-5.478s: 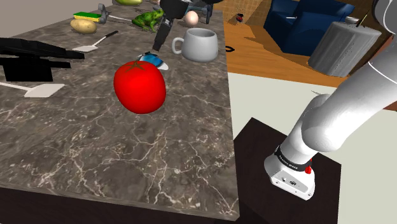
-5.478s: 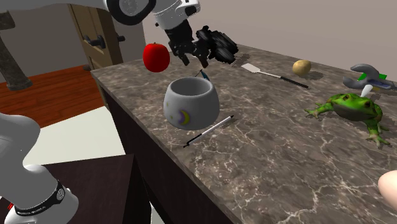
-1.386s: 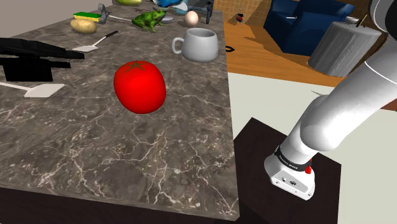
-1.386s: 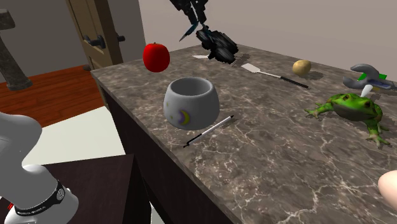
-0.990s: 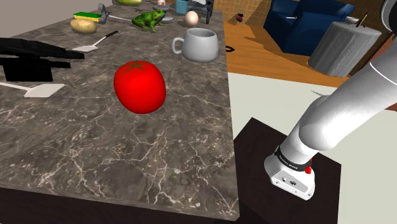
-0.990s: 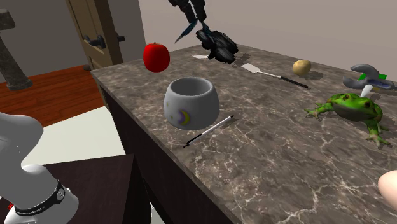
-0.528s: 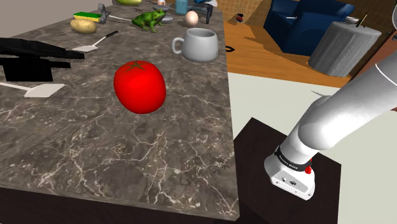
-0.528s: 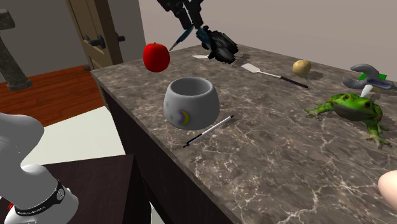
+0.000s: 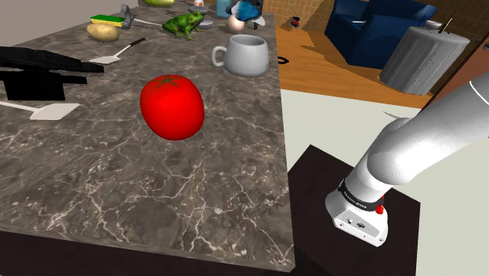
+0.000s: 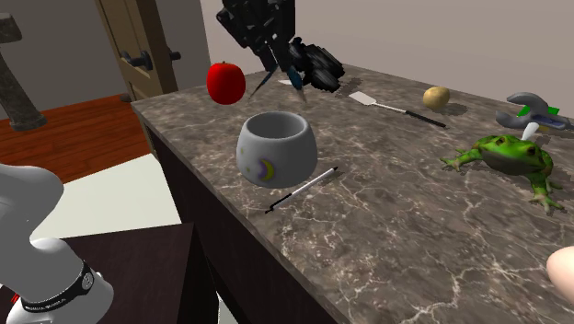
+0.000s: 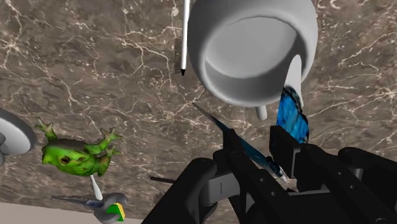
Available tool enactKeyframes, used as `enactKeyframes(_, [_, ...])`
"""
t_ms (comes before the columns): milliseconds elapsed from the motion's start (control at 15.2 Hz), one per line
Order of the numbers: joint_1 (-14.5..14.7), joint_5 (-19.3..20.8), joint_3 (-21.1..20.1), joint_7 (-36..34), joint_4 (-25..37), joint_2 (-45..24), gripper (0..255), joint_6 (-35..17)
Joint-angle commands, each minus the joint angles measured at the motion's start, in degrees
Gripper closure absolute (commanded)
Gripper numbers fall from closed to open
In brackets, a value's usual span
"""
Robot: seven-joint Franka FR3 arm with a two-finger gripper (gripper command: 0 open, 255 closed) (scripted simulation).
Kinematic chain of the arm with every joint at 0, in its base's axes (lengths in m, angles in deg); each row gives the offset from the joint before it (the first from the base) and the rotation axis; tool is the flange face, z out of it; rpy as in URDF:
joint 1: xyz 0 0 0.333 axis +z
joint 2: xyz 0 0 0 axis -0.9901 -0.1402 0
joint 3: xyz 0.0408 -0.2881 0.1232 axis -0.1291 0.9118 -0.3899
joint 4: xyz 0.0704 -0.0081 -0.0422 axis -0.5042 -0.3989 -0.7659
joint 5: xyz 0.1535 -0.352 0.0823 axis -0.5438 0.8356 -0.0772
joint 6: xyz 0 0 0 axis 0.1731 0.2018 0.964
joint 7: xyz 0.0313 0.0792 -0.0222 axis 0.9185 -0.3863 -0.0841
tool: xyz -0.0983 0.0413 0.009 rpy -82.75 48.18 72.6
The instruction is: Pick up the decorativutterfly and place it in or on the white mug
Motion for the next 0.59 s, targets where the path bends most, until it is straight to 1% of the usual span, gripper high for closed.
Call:
enactKeyframes(0, [0.0, -0.1, -0.1, 0.2, -2.1, 0.4, 255, -1.6])
enactKeyframes(528, [0.1, -0.6, -0.3, 1.4, -10.5, 2.5, 255, -7.9])
